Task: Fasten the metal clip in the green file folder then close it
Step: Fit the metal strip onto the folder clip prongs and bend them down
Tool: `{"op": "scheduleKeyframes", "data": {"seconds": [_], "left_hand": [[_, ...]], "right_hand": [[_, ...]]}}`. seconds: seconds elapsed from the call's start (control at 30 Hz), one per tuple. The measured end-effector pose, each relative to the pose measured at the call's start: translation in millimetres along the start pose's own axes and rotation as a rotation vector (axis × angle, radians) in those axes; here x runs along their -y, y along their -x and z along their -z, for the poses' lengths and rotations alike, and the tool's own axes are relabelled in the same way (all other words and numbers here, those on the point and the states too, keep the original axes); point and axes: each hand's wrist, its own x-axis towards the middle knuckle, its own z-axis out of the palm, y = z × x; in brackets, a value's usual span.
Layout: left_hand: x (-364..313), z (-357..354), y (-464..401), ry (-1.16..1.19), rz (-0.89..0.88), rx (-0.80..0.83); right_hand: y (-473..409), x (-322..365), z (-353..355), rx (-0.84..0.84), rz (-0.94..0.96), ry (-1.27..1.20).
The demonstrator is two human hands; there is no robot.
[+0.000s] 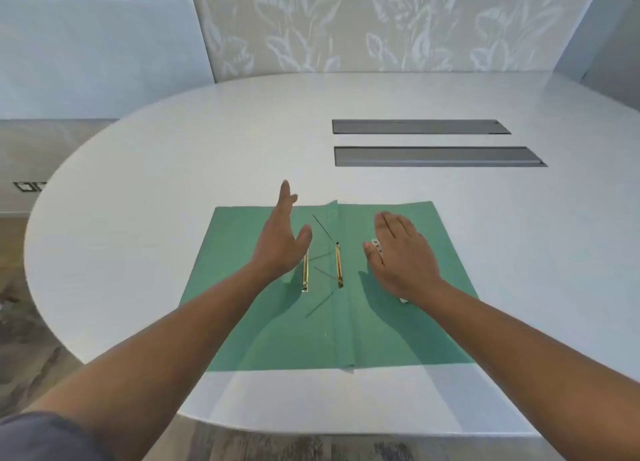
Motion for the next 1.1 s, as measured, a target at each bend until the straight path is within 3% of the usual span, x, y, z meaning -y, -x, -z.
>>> {"op": "scheduleKeyframes", "data": {"seconds": [0.13, 0.33, 0.53, 0.7, 1.1], "left_hand": [[8.8, -8.4, 8.2, 0.098, 0.155, 0.050], [22.0, -20.8, 11.5, 0.118, 0.213, 0.190], [22.9, -26.6, 10.7, -0.325, 0.042, 0.247], [21.4, -32.6, 13.7, -0.470, 0.003, 0.277], [15.3, -37.3, 8.4, -0.503, 0.046, 0.321]], "right_hand": [[13.0, -5.6, -7.9, 0.038, -0.040, -0.063], [19.3, -8.9, -13.7, 0.084, -0.085, -0.082], [11.8, -6.1, -3.4, 0.128, -0.133, -0.105], [5.8, -6.3, -2.3, 0.142, -0.144, -0.112], [-4.9, 2.6, -1.6, 0.043, -0.412, -0.825]]}}
